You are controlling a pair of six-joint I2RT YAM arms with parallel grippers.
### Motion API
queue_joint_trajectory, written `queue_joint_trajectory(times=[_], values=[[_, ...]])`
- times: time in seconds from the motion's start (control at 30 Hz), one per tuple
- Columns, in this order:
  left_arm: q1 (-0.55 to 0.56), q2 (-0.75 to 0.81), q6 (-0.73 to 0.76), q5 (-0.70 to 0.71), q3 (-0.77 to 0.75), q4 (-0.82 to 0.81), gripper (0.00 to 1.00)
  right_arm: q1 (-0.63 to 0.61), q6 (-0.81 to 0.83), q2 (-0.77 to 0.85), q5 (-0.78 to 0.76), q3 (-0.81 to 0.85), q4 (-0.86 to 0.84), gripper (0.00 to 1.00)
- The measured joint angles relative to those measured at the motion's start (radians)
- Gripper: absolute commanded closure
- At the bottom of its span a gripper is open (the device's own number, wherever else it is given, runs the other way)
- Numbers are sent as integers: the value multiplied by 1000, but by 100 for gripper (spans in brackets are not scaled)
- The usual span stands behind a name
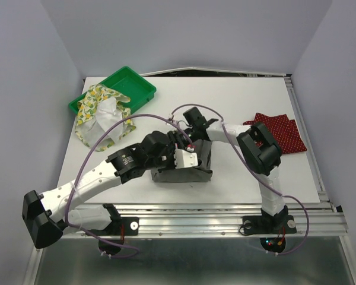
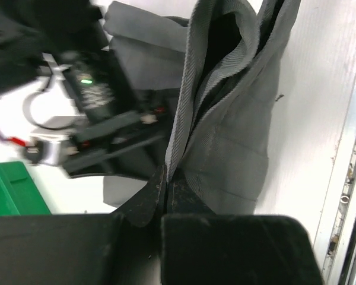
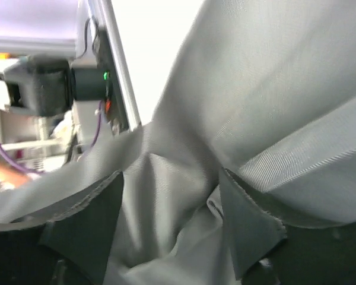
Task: Fold and stack the skirts
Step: Fold the skirt
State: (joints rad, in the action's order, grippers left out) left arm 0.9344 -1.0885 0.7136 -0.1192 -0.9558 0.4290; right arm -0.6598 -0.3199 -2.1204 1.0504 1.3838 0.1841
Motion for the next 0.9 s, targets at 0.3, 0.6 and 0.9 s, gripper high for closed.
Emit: queue_joint_trajectory(times=[0.3, 0.6, 0.9], values=[[0, 34, 0, -75, 48, 57, 100, 151, 165, -19, -101, 437, 252, 21], [1, 35, -8, -111, 48, 78, 100, 223, 279, -270, -221, 614, 358, 30], [-36, -7, -32, -94, -15, 86, 100, 229, 359, -307, -155, 527, 370, 59]])
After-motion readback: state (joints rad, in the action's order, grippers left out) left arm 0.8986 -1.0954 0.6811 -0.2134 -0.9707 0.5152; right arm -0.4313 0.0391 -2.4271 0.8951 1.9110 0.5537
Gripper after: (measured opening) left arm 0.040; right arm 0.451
